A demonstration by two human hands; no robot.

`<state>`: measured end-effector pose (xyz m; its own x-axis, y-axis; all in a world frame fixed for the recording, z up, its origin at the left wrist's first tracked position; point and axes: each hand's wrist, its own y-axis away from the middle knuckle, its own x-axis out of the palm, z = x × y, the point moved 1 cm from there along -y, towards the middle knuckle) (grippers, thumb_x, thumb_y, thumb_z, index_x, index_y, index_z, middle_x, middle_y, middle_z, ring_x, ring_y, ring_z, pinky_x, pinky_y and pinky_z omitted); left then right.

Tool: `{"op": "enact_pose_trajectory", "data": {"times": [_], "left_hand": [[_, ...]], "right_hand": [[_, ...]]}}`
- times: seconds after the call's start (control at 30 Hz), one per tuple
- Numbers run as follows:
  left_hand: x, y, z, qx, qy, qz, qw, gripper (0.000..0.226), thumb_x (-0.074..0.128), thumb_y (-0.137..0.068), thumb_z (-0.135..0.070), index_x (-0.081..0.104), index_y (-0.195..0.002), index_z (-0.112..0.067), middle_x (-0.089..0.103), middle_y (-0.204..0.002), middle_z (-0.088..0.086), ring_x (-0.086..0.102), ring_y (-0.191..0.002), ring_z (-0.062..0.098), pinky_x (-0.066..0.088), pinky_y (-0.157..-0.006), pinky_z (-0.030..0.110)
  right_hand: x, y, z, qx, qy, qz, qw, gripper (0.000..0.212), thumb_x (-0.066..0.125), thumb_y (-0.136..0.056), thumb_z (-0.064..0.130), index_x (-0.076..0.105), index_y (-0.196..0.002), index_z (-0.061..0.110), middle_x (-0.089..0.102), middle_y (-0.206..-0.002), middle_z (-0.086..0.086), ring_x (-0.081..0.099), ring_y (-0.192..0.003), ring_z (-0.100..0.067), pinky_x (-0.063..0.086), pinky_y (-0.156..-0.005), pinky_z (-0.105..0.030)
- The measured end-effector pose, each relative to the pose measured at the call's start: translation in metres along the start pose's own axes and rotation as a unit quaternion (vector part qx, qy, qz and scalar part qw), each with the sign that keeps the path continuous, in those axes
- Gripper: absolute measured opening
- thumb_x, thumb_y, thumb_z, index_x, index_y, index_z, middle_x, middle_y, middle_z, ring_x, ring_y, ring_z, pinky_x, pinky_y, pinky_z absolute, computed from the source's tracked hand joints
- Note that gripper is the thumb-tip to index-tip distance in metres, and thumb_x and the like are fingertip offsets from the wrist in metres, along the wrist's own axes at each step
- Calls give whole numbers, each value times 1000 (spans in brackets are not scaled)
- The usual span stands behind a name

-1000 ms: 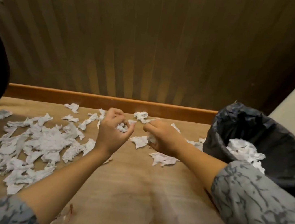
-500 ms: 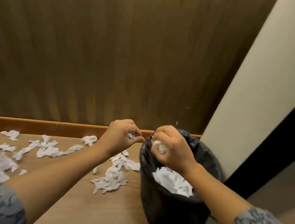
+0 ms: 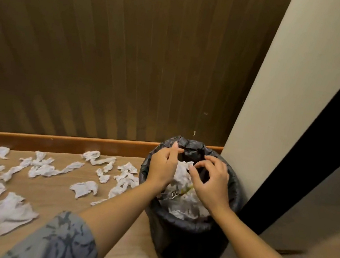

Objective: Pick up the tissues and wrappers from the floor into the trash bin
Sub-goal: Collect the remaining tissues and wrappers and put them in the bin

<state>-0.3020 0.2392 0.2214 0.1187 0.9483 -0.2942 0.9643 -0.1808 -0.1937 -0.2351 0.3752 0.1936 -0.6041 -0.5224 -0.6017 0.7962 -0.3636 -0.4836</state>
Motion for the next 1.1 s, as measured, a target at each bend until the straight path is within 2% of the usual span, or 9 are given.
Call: {"op": "enact_pose_trajectory", "data": {"times": [0.07,0.13,0.23,0.3,0.43,0.5,0.77,0.97,1.1], "left_hand": [[-12,-2,8,66,-81,12,994,24,53,-94,-25,71,-109,-18,70,-100,-8,62,-98,3,47,-84,17],[-27,-3,10,116,-137,28,983,24,59,-89,-19,68,-111,-19,69,-106,-9,60,-100,1,45,-87,13],[-55,-9,9,150,-175,46,972,22,60,-88,-16,68,-108,-20,68,-103,-8,60,-96,3,43,-84,9],[-79,-13,13,158,-184,45,969,19,62,-87,-15,70,-104,-18,69,-99,-7,62,-93,4,48,-82,14],[-135,-14,37,127,-218,51,966,15,63,-88,-18,71,-101,-20,67,-95,-12,61,-88,1,49,-78,13],[-167,-14,57,103,-238,50,964,14,63,-89,-20,71,-101,-21,67,-93,-12,61,-87,-1,47,-75,10],[-266,-10,141,-25,-169,-54,984,11,62,-90,-20,71,-97,-19,69,-88,-8,63,-85,7,49,-71,19],[-301,-5,168,-12,-133,4,991,13,62,-91,-17,71,-99,-19,69,-93,-7,62,-86,5,47,-72,18],[-322,-11,176,-6,-130,36,991,14,61,-91,-18,69,-102,-21,68,-95,-7,61,-87,3,46,-71,14]], "right_hand": [[0,-3,3,18,-29,-14,999,23,54,-84,46,65,-90,26,59,-112,4,46,-118,-14,34,-104,-45],[4,-5,10,8,-47,-12,999,16,55,-85,30,64,-97,24,59,-111,5,47,-116,-15,37,-102,-47],[16,-7,31,-33,-76,5,997,20,58,-86,10,62,-103,20,59,-105,7,50,-106,-13,44,-96,-39],[28,-10,54,-59,-104,36,992,20,58,-88,6,62,-105,16,60,-102,6,52,-102,-11,45,-91,-29],[63,-14,105,-112,-141,110,978,16,56,-90,6,63,-102,15,60,-88,5,55,-80,0,41,-69,-11],[86,-12,128,-102,-161,133,973,15,57,-90,8,63,-101,16,61,-83,7,57,-75,0,42,-65,-10],[154,16,175,-45,-119,181,975,15,58,-93,14,61,-106,18,59,-82,12,58,-75,-5,48,-64,-14],[177,23,192,48,-52,170,983,17,57,-93,13,58,-108,20,60,-84,7,58,-76,-9,46,-60,-14],[189,20,210,71,44,222,972,28,59,-93,18,55,-120,21,60,-108,2,58,-88,-10,53,-74,-22]]}}
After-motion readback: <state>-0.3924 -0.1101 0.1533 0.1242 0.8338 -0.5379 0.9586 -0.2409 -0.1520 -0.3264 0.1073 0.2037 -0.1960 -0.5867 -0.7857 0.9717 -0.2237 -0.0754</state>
